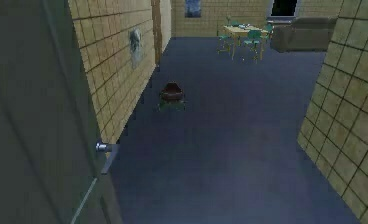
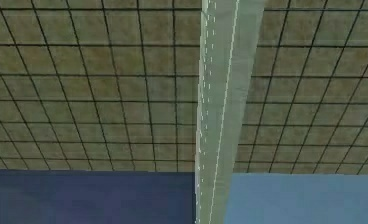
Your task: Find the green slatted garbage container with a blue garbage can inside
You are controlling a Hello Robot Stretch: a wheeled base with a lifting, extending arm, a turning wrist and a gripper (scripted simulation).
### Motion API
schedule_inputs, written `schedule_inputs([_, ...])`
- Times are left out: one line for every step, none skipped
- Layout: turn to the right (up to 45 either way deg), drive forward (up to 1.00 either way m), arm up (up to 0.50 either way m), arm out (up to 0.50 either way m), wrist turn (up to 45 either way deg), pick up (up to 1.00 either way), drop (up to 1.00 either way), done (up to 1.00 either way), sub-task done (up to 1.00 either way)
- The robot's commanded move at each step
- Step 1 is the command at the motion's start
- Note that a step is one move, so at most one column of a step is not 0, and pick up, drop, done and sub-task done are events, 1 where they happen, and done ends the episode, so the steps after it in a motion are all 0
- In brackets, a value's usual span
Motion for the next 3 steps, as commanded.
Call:
schedule_inputs([24.0, 0.0, 0.0, 0.0, 0.0, 0.0, 0.0, 0.0, 0.0])
schedule_inputs([0.0, 1.0, 0.0, 0.0, 0.0, 0.0, 0.0, 0.0, 0.0])
schedule_inputs([0.0, 1.0, 0.0, 0.0, 0.0, 0.0, 0.0, 0.0, 0.0])
